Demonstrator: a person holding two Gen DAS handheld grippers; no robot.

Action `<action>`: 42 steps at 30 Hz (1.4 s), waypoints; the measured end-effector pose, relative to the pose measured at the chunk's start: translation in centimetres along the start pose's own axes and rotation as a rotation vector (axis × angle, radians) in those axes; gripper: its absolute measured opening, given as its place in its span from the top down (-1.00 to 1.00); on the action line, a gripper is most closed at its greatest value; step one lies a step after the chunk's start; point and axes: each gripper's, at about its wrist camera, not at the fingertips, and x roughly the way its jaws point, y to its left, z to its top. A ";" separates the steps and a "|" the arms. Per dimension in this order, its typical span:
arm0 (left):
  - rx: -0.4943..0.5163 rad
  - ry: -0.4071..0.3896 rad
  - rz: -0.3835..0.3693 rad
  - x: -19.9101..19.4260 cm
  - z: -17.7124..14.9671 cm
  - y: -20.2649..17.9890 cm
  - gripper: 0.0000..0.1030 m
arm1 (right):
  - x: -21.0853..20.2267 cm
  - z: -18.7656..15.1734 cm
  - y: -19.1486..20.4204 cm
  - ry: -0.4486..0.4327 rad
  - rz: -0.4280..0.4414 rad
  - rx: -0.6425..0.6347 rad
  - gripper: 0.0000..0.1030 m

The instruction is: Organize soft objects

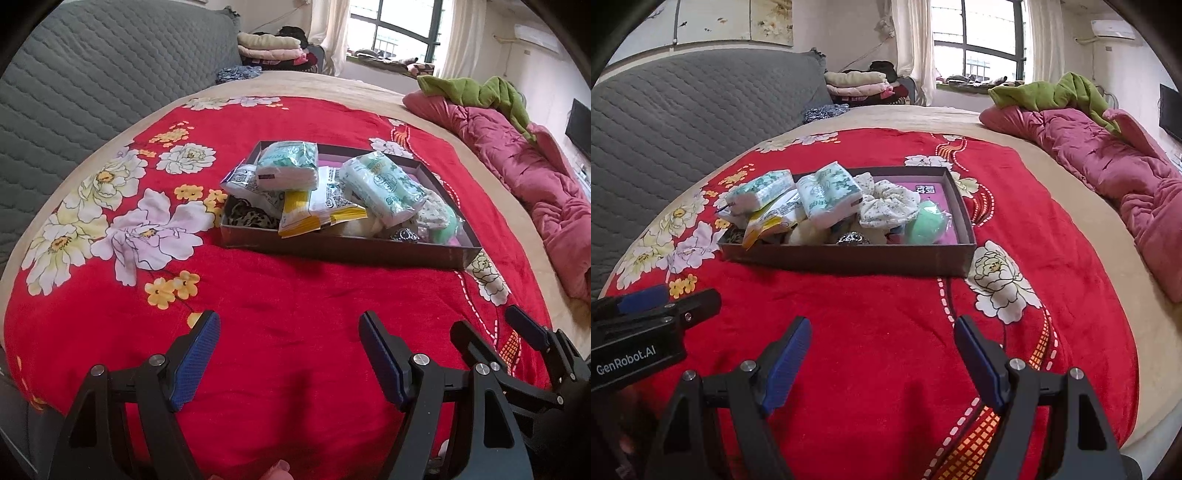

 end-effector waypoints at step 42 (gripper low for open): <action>0.005 0.015 0.005 0.3 -0.2 -0.2 -0.52 | 0.5 -0.2 0.4 0.019 0.006 0.003 -0.53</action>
